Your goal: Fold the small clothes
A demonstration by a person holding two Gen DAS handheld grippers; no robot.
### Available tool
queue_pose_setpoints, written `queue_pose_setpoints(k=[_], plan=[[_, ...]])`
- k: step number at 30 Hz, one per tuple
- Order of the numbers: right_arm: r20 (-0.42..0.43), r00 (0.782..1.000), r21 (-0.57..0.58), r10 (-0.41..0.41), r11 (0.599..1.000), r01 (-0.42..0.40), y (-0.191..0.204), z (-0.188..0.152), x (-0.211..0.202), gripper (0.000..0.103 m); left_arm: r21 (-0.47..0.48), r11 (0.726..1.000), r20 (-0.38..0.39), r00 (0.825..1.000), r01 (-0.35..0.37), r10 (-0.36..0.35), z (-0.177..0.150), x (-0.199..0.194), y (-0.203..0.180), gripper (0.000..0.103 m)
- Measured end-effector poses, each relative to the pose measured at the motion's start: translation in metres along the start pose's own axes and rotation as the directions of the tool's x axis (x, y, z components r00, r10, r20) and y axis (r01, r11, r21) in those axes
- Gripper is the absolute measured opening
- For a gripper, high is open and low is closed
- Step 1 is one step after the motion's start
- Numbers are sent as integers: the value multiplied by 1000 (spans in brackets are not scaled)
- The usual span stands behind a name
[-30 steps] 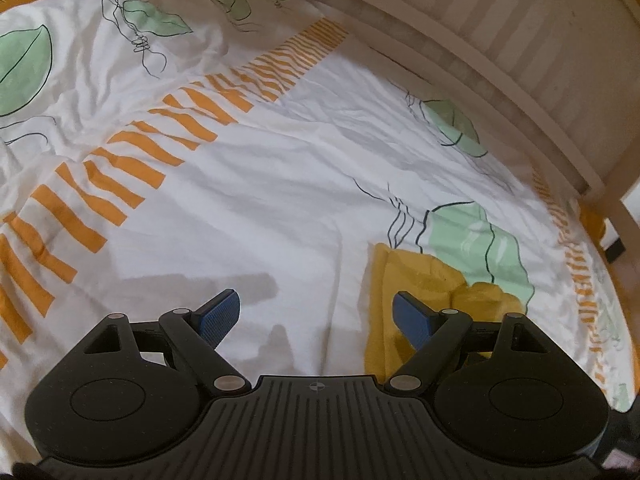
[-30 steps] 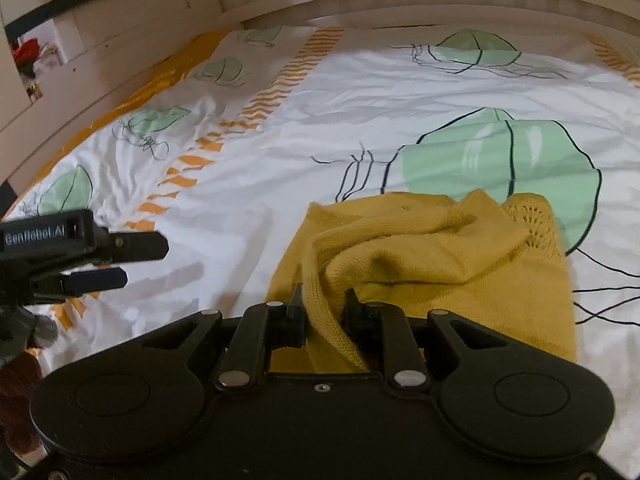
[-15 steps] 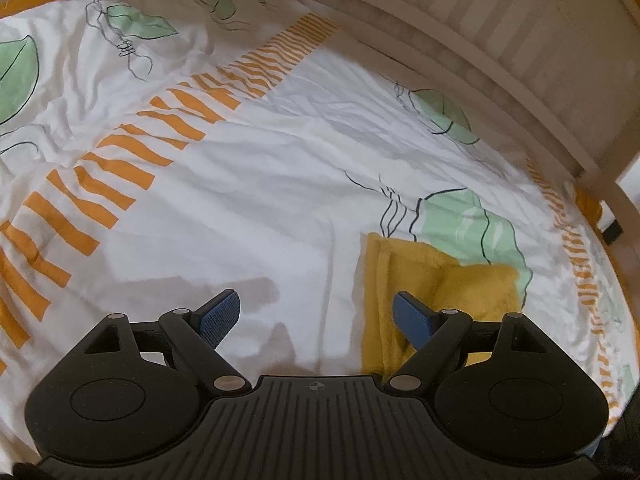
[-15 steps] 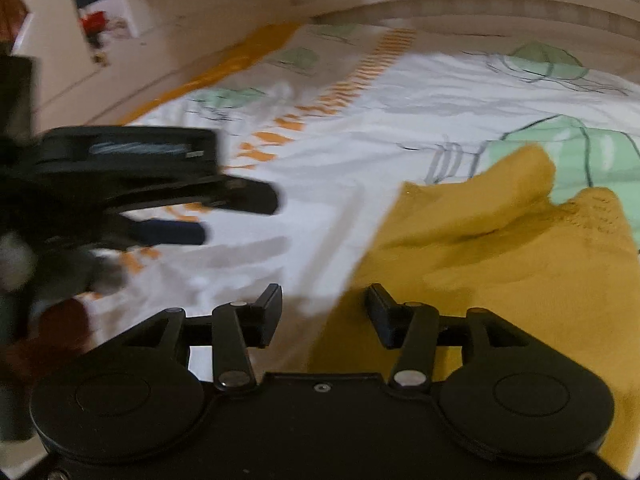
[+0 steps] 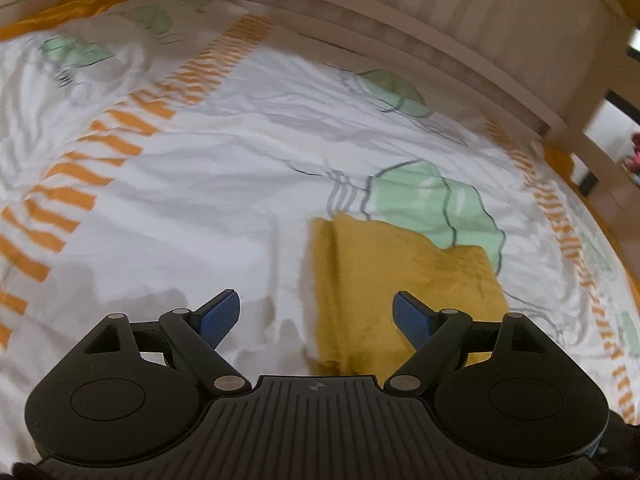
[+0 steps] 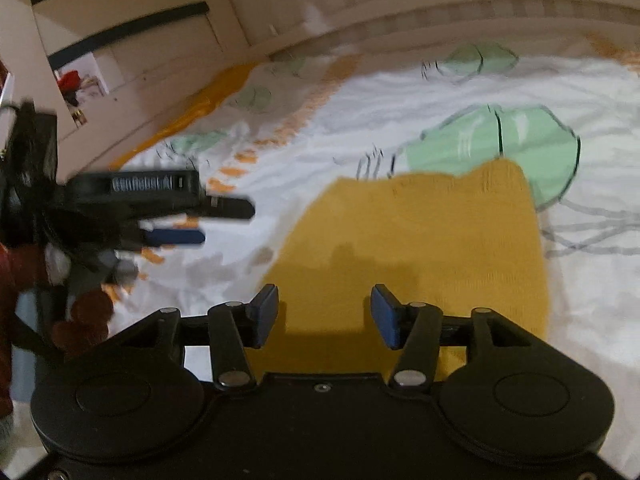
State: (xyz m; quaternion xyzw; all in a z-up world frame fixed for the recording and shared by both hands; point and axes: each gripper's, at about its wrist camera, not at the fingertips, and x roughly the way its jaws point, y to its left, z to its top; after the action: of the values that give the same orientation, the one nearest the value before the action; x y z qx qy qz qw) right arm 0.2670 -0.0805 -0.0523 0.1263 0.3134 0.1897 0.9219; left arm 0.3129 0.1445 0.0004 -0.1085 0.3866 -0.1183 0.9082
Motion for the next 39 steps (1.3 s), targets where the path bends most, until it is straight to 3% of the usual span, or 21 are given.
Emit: queue_pose_setpoints(k=[5, 10, 13, 17, 21, 26, 34, 39], plan=[[-109, 994, -22, 30, 999, -32, 9, -21, 19, 60, 44, 999, -13, 1000, 21, -20, -2, 14, -15, 84], [-118, 992, -102, 45, 993, -58, 28, -35, 16, 68, 27, 998, -56, 997, 53, -51, -6, 25, -15, 84], [-115, 991, -106, 62, 992, -74, 31, -34, 12, 68, 18, 1000, -85, 996, 14, -12, -10, 33, -13, 84], [-96, 992, -81, 79, 993, -87, 21, -35, -4, 69, -40, 996, -177, 982, -75, 67, -16, 48, 3, 84], [-45, 997, -74, 58, 995, -61, 9, -26, -20, 80, -113, 992, -191, 981, -57, 34, -17, 48, 15, 84], [7, 1000, -17, 0, 1000, 0, -17, -11, -26, 83, -54, 995, -189, 979, -81, 69, -19, 47, 7, 84], [81, 995, 27, -60, 998, 58, -53, 31, -10, 83, -49, 995, -192, 979, -83, 72, -19, 48, 6, 84], [66, 987, 47, -145, 989, 142, -74, 53, 14, 87, -48, 996, -195, 979, -76, 65, -19, 47, 5, 84]])
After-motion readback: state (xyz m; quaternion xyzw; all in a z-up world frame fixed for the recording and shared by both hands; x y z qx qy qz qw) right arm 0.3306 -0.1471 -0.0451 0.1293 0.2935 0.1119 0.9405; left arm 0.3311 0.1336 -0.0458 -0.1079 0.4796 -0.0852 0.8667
